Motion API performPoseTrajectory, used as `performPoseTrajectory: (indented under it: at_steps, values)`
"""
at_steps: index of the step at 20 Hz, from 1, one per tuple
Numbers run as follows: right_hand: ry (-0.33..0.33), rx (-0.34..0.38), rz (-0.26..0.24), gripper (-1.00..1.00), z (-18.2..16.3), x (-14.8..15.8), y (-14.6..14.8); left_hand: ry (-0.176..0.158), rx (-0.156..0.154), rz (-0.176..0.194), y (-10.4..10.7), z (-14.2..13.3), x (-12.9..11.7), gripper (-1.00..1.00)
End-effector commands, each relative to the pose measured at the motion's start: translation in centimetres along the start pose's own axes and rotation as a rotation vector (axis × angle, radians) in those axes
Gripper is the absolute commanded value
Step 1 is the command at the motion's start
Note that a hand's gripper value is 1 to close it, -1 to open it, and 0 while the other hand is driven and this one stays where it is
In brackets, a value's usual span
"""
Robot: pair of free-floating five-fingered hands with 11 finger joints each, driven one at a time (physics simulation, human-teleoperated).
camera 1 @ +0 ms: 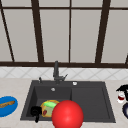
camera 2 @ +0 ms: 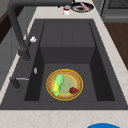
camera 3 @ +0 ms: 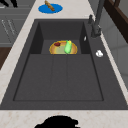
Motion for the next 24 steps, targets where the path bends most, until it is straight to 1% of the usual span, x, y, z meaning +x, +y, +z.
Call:
performPoseTrajectory:
  at_steps: [1,4,7,9,10,13,15,16,17,18,20,22,24]
  values:
    - [0.03,0.004,0.015,-1.0,-1.1,1.6,0.0,0.0,0.0,0.0,0.0,0.0,0.0,0.0]
    - [0.033,0.008,0.026,-1.0,-1.7,1.5,-0.1,0.0,0.0,0.0,0.0,0.0,0.0,0.0]
    - [-0.024,-0.014,0.029,-1.0,-1.7,0.2,0.6,0.0,0.0,0.0,0.0,0.0,0.0,0.0]
    - [-0.054,-0.005,0.021,-1.0,-1.7,0.2,0.5,0.0,0.0,0.0,0.0,0.0,0.0,0.0]
    - [-0.058,-0.002,0.014,-1.0,-1.7,0.3,0.5,0.0,0.0,0.0,0.0,0.0,0.0,0.0]
    - [-0.041,-0.006,-0.01,-1.0,-1.7,0.5,0.4,0.0,0.0,0.0,0.0,0.0,0.0,0.0]
    - [-0.039,-0.005,-0.008,-1.0,-1.9,0.4,0.6,0.0,0.0,0.0,0.0,0.0,0.0,0.0]
    - [-0.045,-0.001,0.012,-1.0,-2.5,0.2,0.8,0.0,0.0,0.0,0.0,0.0,0.0,0.0]
    - [-0.035,0.002,0.025,-1.0,-3.1,0.2,1.2,0.0,0.0,0.0,0.0,0.0,0.0,0.0]
    - [-0.045,-0.002,0.028,-1.0,-3.1,0.0,1.4,0.0,0.0,0.0,0.0,0.0,0.0,0.0]
    - [-0.06,-0.017,0.017,-1.0,-2.7,-0.7,1.6,0.0,0.0,0.0,0.0,0.0,0.0,0.0]
    - [-0.058,-0.006,0.002,-1.0,-2.9,-0.2,1.4,0.0,0.0,0.0,0.0,0.0,0.0,0.0]
    - [-0.045,0.007,-0.002,-1.0,-3.2,-0.3,1.5,0.0,0.0,0.0,0.0,0.0,0.0,0.0]
